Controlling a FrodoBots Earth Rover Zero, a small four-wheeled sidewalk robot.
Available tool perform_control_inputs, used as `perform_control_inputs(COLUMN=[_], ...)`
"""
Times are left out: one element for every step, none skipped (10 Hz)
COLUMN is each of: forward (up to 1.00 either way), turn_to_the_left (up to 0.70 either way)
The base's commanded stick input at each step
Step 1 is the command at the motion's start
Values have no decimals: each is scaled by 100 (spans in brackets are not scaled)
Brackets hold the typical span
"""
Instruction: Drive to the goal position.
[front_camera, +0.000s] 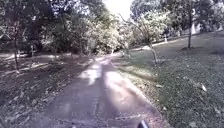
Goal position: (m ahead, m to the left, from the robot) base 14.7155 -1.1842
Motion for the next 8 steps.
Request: perform_control_inputs(forward=[0, 0, 0, 0, 8, 29, 50, 50], turn_to_the_left=[0, 0, 0, 0, 0, 0, 0, 0])
